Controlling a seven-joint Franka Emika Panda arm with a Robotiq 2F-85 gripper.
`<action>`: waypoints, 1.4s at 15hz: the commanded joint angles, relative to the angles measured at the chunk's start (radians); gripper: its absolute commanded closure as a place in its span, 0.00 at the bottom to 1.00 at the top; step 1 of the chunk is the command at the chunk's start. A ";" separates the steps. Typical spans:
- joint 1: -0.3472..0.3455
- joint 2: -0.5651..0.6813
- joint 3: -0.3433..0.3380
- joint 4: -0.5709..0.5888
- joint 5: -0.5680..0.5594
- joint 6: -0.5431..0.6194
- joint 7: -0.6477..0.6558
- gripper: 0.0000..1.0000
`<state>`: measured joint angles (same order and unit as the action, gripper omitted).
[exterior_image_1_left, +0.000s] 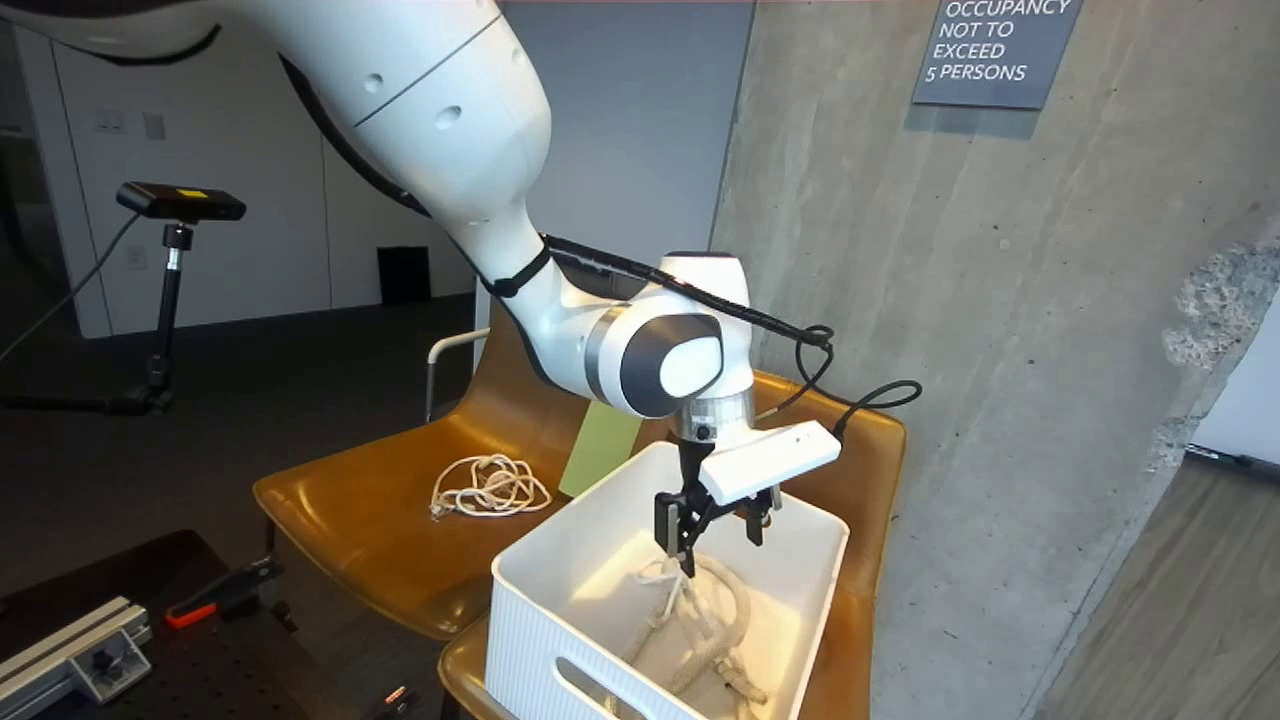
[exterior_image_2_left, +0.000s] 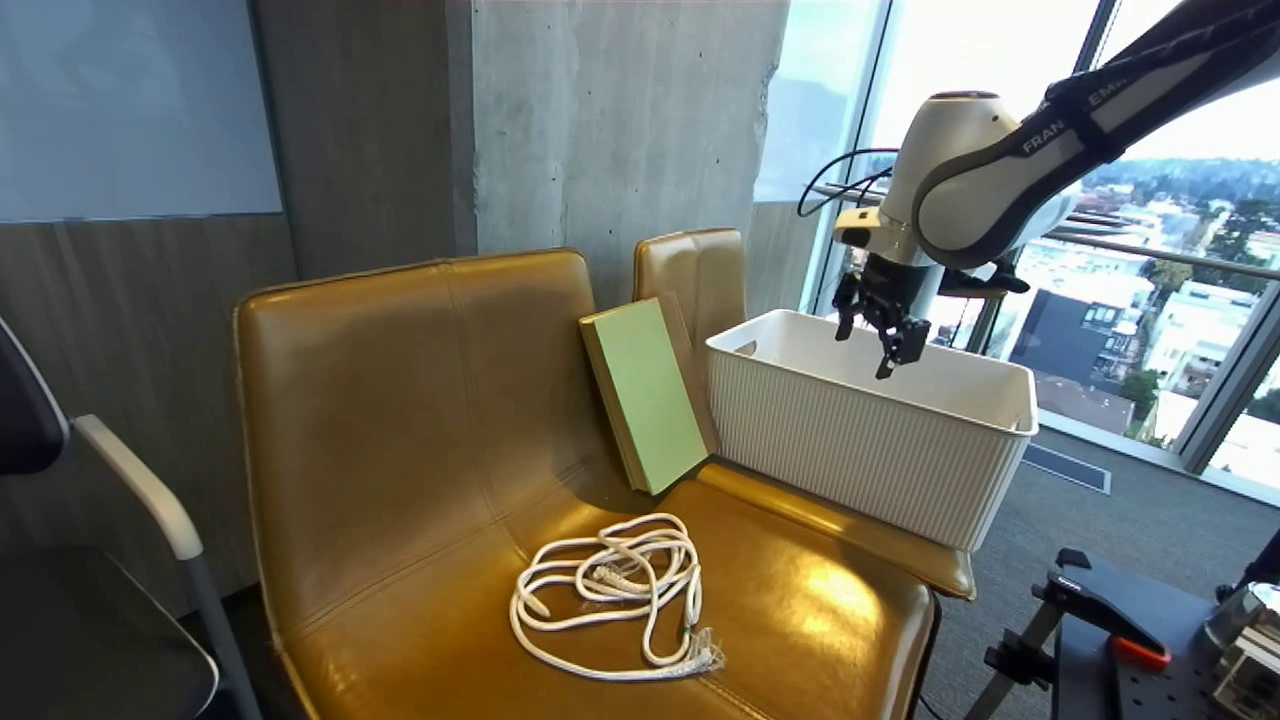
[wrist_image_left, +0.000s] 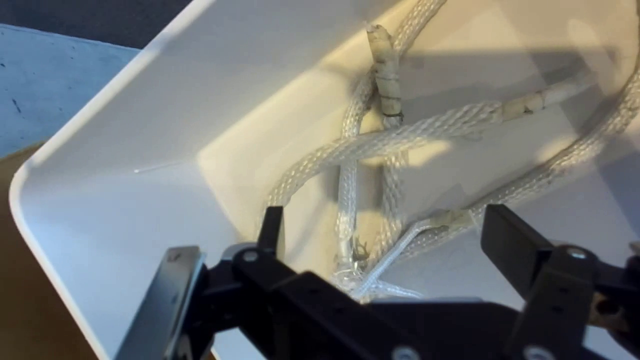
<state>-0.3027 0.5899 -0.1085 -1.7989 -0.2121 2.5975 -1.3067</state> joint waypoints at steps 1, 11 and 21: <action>0.004 0.070 -0.037 0.050 -0.022 0.059 0.077 0.00; 0.053 0.171 -0.081 0.038 -0.124 0.121 0.277 0.00; 0.055 0.242 -0.098 0.053 -0.189 0.113 0.375 0.00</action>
<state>-0.2523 0.8029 -0.1916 -1.7744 -0.3717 2.6981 -0.9637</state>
